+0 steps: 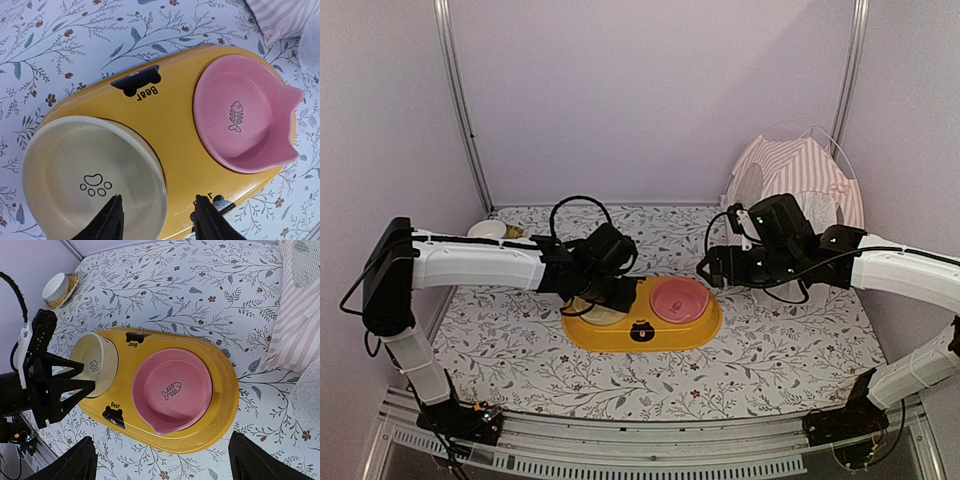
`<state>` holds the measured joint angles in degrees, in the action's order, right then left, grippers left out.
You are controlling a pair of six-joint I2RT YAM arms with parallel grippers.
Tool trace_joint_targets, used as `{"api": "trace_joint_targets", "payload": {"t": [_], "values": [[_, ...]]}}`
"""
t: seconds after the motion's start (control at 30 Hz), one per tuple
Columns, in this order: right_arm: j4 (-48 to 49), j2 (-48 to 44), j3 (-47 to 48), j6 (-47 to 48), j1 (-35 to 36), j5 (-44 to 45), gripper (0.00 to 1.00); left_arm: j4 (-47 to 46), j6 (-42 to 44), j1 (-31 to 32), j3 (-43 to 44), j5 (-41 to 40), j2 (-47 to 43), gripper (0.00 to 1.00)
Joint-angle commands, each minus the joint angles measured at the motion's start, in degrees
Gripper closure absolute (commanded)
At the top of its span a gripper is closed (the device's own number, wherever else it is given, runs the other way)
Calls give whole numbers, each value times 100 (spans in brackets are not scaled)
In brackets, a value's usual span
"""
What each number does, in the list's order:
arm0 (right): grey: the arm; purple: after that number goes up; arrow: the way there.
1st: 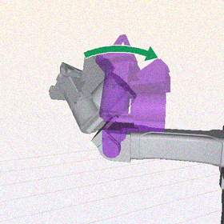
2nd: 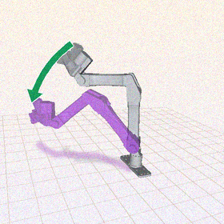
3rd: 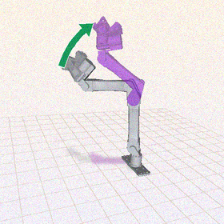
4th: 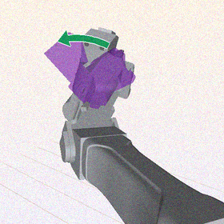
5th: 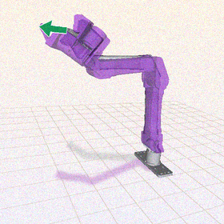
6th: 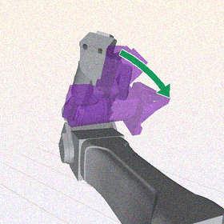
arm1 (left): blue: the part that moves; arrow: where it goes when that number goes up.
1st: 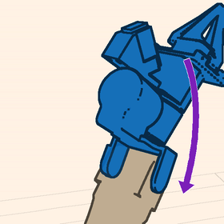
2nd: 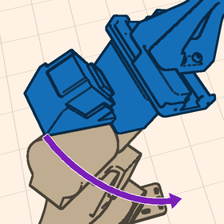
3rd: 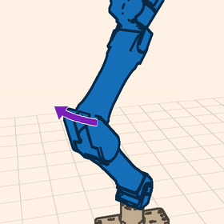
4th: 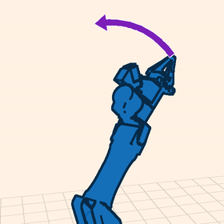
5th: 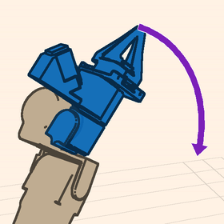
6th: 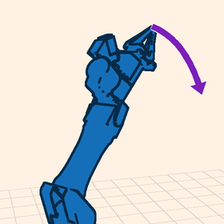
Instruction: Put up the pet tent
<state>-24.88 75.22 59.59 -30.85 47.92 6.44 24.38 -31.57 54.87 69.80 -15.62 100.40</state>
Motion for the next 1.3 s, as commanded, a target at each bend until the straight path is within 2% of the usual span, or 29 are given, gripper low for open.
{"api": "trace_joint_targets", "payload": {"t": [0.0,0.3,0.53,0.9,1.27], "values": [[-67,16,-31,-68,-37,-73,7,-406,47,-298,-97,522,166,52],[-161,-31,-25,-105,-37,-101,7,-883,5,-736,-81,1317,698,49],[-219,-85,-37,-118,-35,-33,7,-1004,112,-772,-141,1346,630,36],[-227,-41,-9,-123,-35,-59,7,-1237,83,-909,-378,1589,767,25],[-232,-68,-98,-154,-29,-55,7,-1355,-20,-869,-490,1879,922,20]]}}
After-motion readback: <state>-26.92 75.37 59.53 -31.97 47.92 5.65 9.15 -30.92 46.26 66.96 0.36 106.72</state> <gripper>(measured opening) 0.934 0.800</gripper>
